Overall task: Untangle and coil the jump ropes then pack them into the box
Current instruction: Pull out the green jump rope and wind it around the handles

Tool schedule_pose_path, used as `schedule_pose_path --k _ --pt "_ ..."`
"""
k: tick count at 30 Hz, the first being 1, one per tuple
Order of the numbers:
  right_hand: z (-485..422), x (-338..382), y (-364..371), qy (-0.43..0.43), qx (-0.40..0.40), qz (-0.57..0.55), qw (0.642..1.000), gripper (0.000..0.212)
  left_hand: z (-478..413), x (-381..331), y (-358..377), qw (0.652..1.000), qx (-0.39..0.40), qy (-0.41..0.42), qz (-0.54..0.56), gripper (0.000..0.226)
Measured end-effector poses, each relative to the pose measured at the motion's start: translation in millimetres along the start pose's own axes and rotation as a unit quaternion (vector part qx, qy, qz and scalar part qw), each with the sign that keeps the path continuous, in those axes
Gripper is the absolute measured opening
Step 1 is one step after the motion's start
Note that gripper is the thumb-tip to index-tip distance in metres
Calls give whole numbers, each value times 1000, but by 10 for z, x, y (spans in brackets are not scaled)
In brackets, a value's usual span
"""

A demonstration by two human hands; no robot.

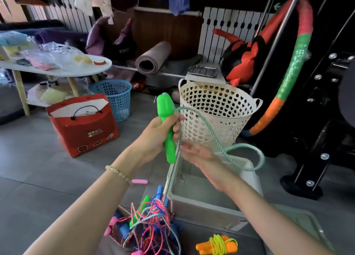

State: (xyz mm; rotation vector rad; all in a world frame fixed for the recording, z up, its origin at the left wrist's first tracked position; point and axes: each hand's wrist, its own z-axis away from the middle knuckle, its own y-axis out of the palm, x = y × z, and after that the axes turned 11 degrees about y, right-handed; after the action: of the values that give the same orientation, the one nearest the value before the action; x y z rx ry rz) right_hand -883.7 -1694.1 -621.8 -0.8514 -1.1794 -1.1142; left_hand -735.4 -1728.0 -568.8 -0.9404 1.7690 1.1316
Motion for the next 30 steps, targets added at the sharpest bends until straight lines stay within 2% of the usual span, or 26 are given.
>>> schedule_pose_path --k 2,5,8,10,13,15,16,17,18,21,23,25,27,28,30 --pt "-27 -110 127 -4 57 67 996 28 -7 -72 -2 999 -14 -3 39 21" --pt "-60 -146 216 -1 36 80 996 16 -12 -96 -43 997 -31 -8 68 21" --pt "-29 22 184 -30 -25 45 998 17 -42 -109 -176 998 -54 6 12 23" --pt "3 236 78 -63 -82 -21 994 20 -31 -111 -277 995 -46 -5 -89 28" --pt "4 523 -60 -92 -124 -114 981 18 179 37 -217 958 87 -88 -260 24" --pt "-25 587 -54 -98 -128 -140 977 18 344 170 -38 933 189 -118 -284 19" --pt "-43 587 -53 -98 -133 -149 975 18 362 227 22 926 215 -97 -294 23" --pt "-54 581 -64 -98 -138 -160 972 19 335 253 50 932 206 -69 -291 25" --pt "-58 566 -93 -100 -140 -172 970 20 276 251 43 948 165 -41 -270 26" --pt "-48 447 -145 -84 -106 -178 975 32 83 102 -61 996 21 6 -89 21" --pt "-35 293 -49 -29 -33 -139 989 37 20 4 -89 1000 -11 19 -8 21" --pt "-33 108 63 56 52 -47 996 36 -22 -69 -98 999 -28 22 35 22" --pt "-15 -23 143 99 111 86 985 28 -60 -104 -161 997 -48 29 51 21" --pt "-15 -53 145 93 109 121 982 22 -74 -104 -233 997 -56 30 37 20" --pt "2 15 124 64 58 90 992 17 -54 -77 -394 998 -51 14 -42 23"
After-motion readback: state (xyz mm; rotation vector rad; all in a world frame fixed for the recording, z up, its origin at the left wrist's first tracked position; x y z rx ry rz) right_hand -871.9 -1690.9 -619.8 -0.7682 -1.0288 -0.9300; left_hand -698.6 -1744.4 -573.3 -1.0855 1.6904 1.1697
